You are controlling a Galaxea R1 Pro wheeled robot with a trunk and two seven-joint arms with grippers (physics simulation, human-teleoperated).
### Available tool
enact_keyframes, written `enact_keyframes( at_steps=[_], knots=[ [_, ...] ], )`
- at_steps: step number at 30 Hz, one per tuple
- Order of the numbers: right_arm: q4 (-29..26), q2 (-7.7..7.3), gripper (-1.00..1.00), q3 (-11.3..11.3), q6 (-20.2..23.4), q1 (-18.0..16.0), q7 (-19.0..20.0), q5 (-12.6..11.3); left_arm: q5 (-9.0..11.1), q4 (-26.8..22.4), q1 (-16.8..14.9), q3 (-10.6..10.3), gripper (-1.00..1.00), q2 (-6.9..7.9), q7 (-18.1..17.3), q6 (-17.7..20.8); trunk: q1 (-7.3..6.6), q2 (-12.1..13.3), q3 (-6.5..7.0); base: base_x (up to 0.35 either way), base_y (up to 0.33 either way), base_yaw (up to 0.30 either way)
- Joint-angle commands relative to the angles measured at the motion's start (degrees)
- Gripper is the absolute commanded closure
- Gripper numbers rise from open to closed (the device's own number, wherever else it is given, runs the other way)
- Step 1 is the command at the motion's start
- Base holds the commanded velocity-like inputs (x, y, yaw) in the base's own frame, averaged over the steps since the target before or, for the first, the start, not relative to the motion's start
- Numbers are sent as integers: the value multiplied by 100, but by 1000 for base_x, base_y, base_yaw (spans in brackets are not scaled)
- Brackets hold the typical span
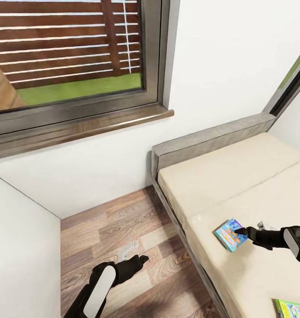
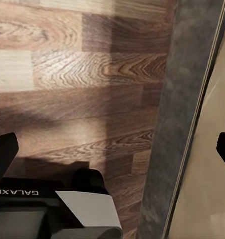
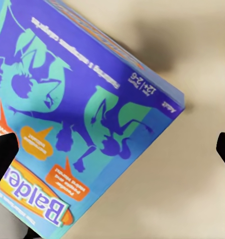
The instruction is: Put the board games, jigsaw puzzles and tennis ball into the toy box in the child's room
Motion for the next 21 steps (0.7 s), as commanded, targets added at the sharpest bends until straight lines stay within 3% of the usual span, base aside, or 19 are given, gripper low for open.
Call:
enact_keyframes(
  at_steps=[1,14,21],
  knots=[
    [-5,3,-100,-17,45,-2,-12,-39,62,-8,-2,-4,-100,0,55,10,0,-2,-8,0,0,0],
    [-11,10,-100,-15,43,6,-12,-39,61,-8,-2,-4,-100,0,55,10,0,-2,-29,0,0,5],
    [-12,10,-100,-14,43,8,-12,-39,60,-8,-2,-4,-100,0,55,10,0,-2,-31,0,0,169]
  ],
)
